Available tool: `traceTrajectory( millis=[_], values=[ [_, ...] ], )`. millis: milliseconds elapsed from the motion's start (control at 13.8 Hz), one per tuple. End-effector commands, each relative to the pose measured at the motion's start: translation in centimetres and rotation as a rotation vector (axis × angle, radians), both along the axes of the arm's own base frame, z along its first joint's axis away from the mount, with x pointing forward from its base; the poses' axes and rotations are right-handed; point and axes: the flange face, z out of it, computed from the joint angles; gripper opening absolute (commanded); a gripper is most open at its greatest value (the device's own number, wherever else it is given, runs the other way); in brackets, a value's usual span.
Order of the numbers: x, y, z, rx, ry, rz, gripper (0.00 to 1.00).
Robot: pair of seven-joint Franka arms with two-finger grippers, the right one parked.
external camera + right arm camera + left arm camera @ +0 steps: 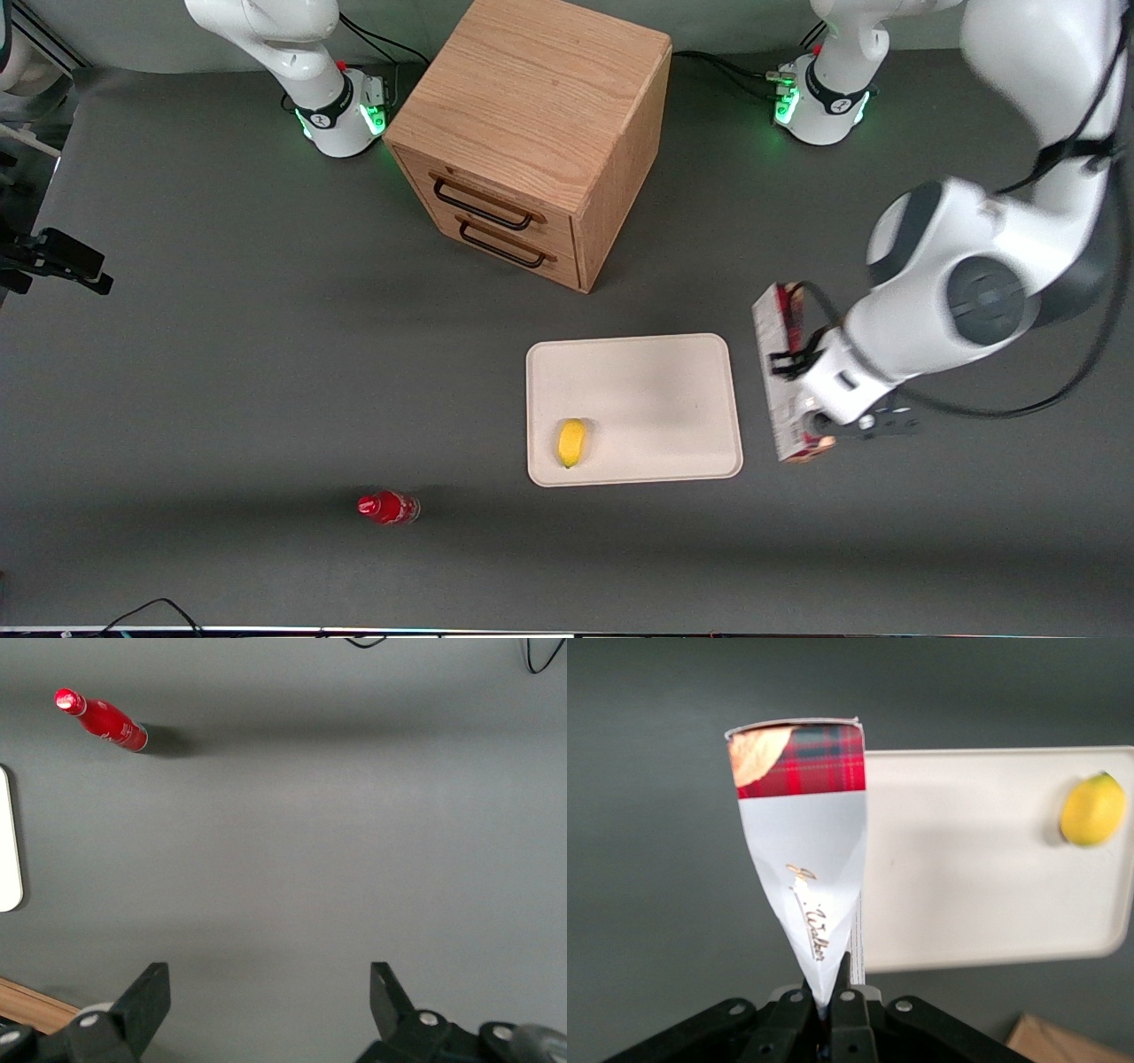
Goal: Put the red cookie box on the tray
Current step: 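Carry the held cookie box over to the white tray, then lower the cookie box onto the tray beside the lemon and open the left gripper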
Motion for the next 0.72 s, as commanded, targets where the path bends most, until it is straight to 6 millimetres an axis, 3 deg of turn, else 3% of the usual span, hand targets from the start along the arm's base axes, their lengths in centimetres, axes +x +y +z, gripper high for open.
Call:
traceTrajectory(
  millis=[0, 290, 435, 652],
  values=[
    [1.2, -2.2, -7.2, -0.032, 0.005, 0.040, 0.00],
    [0.3, -3.3, -14.0, -0.046, -0.049, 0.003, 0.00],
    [0.2, -2.9, -15.2, -0.028, -0.029, -0.002, 1.00],
    [0.9, -0.6, -11.8, 0.019, 0.034, 0.022, 1.00]
  ],
)
